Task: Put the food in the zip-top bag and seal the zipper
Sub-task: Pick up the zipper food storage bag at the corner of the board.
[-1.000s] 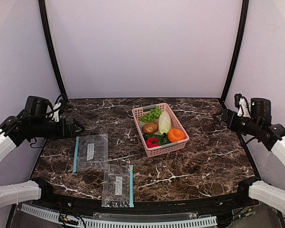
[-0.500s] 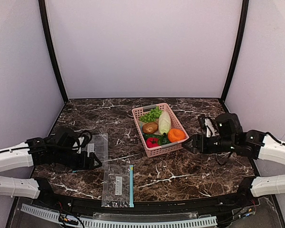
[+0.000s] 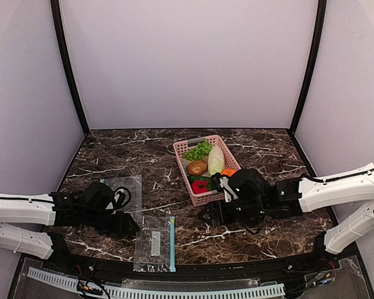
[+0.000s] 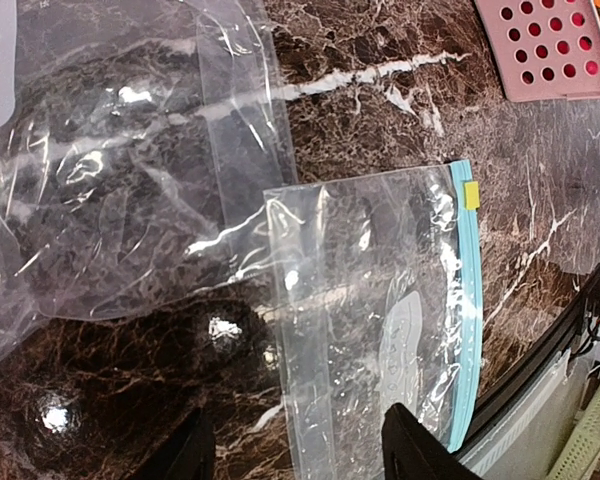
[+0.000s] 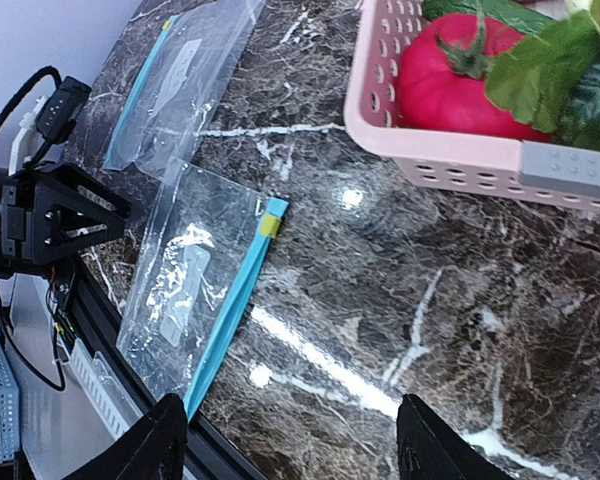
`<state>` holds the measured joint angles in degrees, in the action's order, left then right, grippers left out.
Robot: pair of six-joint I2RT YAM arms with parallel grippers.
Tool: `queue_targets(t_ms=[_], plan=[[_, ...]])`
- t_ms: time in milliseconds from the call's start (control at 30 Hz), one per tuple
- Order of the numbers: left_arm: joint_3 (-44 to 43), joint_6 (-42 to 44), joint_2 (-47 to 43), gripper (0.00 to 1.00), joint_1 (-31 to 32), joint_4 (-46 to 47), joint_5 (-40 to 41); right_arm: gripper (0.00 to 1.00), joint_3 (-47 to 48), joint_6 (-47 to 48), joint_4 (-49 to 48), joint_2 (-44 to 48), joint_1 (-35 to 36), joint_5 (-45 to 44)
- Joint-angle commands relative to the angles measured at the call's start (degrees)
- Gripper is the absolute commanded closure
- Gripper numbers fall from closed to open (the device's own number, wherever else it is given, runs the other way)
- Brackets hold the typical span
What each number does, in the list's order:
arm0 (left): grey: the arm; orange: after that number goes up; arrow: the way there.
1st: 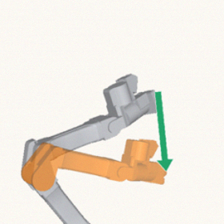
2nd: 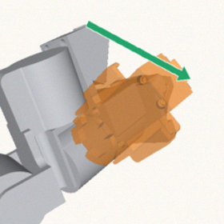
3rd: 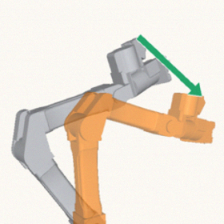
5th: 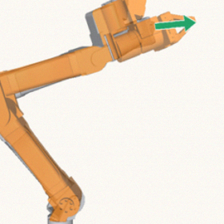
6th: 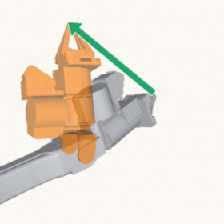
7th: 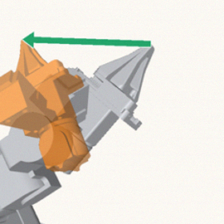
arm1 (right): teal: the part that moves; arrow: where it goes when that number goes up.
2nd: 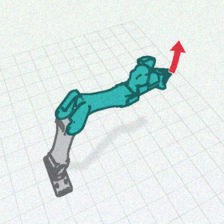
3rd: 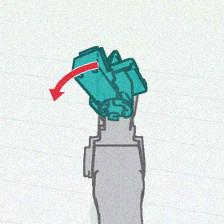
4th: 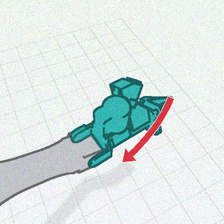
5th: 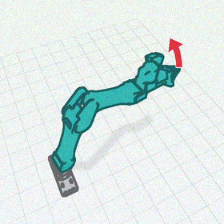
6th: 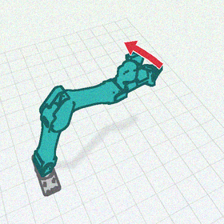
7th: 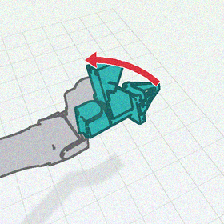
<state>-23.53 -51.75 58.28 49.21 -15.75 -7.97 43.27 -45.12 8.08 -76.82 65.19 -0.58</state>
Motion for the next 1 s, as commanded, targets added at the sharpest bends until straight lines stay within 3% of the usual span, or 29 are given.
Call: queue_targets(t_ms=[0, 333, 967], plan=[[2.3, -2.9, 0.7, 0.47, 0.5, 5.2, 0.7, 0.30, 3.0, -1.5, -5.5, -3.0, 1.4, -2.2], [2.6, -4.4, 5.2, 0.66, 0.5, 9.7, 1.8, 0.30, 2.2, -1.7, -6.0, -2.5, 1.4, -3.3], [1.6, -5.7, 11.8, 0.77, 0.5, 13.7, 3.3, 0.29, 1.9, -1.2, -6.1, -1.7, 1.4, -3.7]])
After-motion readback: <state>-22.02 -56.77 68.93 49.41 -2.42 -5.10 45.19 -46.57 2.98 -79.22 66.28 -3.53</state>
